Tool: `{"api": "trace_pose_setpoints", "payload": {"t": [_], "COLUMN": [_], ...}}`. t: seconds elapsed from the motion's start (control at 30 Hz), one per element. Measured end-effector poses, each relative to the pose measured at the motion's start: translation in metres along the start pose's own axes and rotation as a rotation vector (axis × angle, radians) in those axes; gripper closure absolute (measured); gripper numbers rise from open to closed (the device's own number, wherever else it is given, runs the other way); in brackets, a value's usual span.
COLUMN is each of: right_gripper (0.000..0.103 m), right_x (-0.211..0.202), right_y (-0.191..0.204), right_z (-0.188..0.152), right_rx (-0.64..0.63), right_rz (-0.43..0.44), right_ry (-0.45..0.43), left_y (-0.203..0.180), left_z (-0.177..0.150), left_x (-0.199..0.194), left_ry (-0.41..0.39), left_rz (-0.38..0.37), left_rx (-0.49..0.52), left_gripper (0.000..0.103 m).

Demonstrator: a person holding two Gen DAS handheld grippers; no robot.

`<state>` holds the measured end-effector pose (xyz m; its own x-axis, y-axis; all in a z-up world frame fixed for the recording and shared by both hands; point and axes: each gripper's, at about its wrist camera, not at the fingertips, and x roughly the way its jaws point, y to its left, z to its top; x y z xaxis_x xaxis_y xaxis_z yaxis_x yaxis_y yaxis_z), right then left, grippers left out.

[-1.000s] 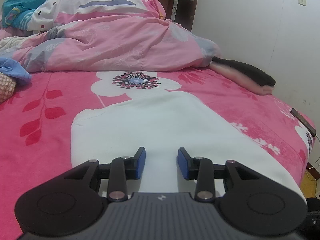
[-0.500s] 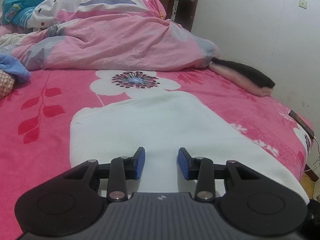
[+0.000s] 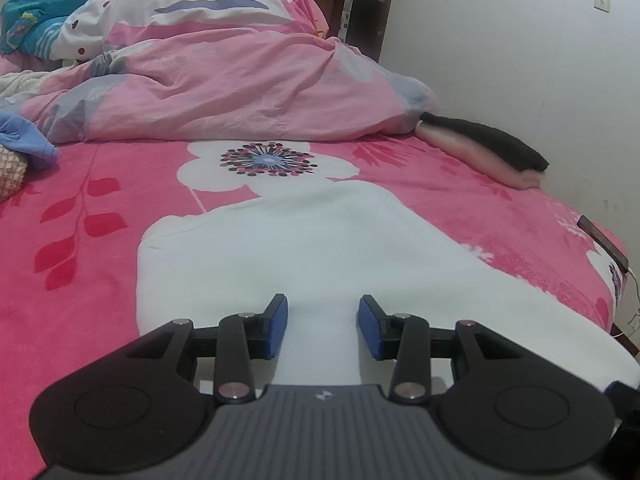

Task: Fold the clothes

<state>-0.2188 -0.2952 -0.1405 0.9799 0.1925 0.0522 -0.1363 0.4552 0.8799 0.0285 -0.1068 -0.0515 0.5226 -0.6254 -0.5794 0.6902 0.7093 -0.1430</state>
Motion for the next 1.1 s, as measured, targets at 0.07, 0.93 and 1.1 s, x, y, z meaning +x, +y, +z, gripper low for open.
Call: {"api": "trace_pose_setpoints", "payload": {"t": [0.07, 0.93, 1.1], "right_gripper": [0.093, 0.090, 0.090], "right_x": [-0.004, -0.015, 0.008], "right_y": [-0.005, 0.085, 0.072], "right_z": [0.000, 0.014, 0.012], "right_rx": [0.047, -0.509, -0.477], "right_rz": [0.029, -0.355, -0.404], "right_ry": [-0.007, 0.045, 0.093], "left_y": [0.000, -0.001, -0.002], "left_z": [0.000, 0.000, 0.002], "left_x": [0.000, -0.002, -0.002], "left_ry": [0.000, 0.005, 0.018], "left_rz": [-0.002, -0.015, -0.005], "left_rx": [0.000, -0.022, -0.027], "left_gripper": [0.061, 0.057, 0.057]}}
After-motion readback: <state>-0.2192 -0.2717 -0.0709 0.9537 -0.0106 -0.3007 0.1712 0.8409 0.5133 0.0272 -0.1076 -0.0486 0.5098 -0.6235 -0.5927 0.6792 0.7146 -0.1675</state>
